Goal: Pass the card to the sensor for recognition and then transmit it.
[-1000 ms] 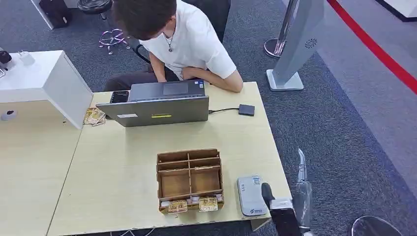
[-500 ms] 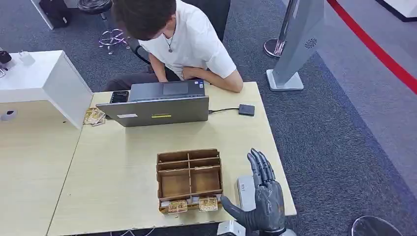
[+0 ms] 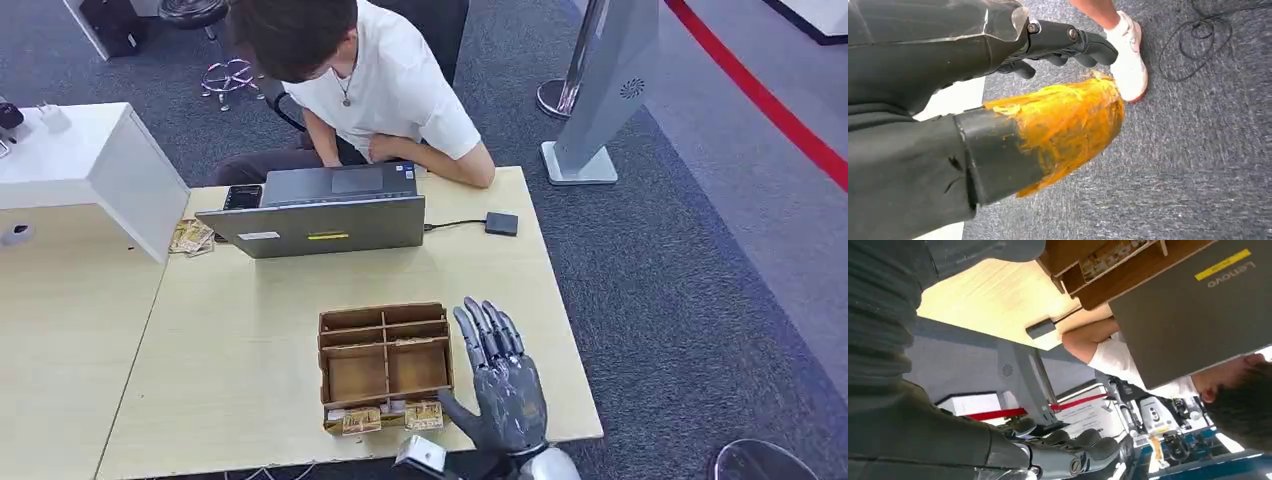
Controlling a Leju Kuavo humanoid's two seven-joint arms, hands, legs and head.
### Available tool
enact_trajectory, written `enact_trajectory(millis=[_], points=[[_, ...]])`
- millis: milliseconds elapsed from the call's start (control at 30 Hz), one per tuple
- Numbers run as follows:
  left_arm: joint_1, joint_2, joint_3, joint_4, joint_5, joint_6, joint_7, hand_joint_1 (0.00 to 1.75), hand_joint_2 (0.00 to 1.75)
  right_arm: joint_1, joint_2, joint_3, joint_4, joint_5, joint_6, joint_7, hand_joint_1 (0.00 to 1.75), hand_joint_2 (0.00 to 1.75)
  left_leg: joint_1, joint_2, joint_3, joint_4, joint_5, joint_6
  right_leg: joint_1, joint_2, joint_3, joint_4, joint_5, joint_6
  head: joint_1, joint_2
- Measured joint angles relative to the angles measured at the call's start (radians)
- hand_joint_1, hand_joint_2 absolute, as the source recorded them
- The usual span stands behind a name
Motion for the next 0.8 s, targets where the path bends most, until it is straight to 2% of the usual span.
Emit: enact_trajectory(millis=[367, 800], points=[[-0.005, 0.0, -0.001, 0.0, 0.0, -0.007, -0.008, 0.0, 0.0, -0.081, -0.047, 0.071, 0.093, 0.036, 0.0, 0.054, 0.0, 1.75, 0.0, 0.0, 0.0, 0.0, 0.0, 0.0, 0.0, 0.0, 0.0, 0.0, 0.0, 0.0, 0.0, 0.0], [-0.005, 0.0, -0.003, 0.0, -0.003, -0.009, -0.009, 0.0, 0.0, -0.15, -0.067, 0.122, 0.148, 0.023, 0.037, 0.085, 0.0, 1.75, 0.0, 0.0, 0.0, 0.0, 0.0, 0.0, 0.0, 0.0, 0.0, 0.0, 0.0, 0.0, 0.0, 0.0]])
